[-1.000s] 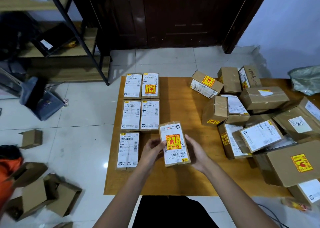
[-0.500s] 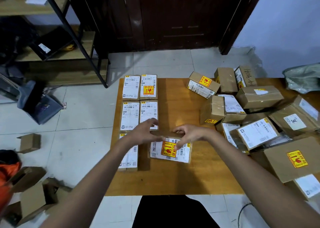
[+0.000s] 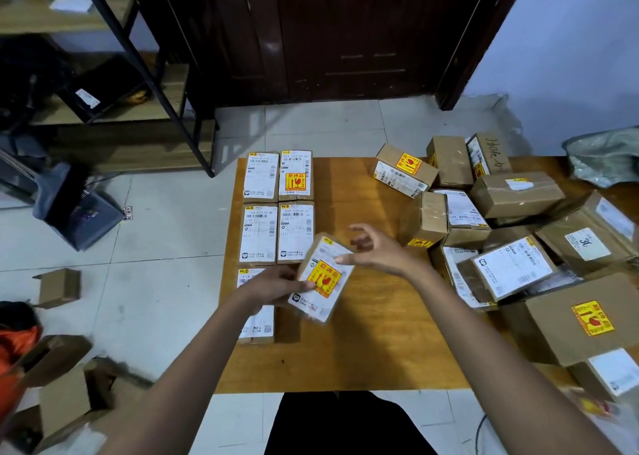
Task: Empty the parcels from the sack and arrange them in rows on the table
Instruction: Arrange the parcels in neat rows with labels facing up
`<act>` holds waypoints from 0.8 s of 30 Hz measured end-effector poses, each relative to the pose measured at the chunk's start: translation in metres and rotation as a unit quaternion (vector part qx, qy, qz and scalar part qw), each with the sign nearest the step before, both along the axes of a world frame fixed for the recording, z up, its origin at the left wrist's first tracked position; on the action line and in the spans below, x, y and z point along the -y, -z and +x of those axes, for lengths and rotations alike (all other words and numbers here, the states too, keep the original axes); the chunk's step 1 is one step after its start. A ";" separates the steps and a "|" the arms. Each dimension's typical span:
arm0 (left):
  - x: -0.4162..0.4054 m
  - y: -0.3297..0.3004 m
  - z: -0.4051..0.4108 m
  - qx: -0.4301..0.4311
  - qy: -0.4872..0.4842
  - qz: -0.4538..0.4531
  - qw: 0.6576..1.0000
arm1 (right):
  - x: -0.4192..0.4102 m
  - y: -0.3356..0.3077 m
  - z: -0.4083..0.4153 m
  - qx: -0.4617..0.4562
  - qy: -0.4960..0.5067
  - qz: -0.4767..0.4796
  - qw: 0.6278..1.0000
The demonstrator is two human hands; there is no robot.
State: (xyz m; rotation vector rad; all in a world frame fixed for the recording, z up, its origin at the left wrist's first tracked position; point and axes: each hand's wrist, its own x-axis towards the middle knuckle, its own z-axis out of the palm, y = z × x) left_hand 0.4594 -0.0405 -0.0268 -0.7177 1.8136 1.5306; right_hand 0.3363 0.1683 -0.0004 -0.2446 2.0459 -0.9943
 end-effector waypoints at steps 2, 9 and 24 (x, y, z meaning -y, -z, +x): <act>-0.004 0.011 0.018 0.027 -0.115 0.052 0.992 | -0.006 0.011 0.023 0.022 0.068 -0.035 0.997; -0.026 0.028 0.046 0.033 -0.188 0.113 0.975 | -0.012 0.046 0.083 0.181 0.196 -0.089 0.960; 0.032 0.041 0.074 -0.082 -0.160 -0.364 0.914 | -0.003 0.074 0.104 0.218 0.170 -0.037 0.960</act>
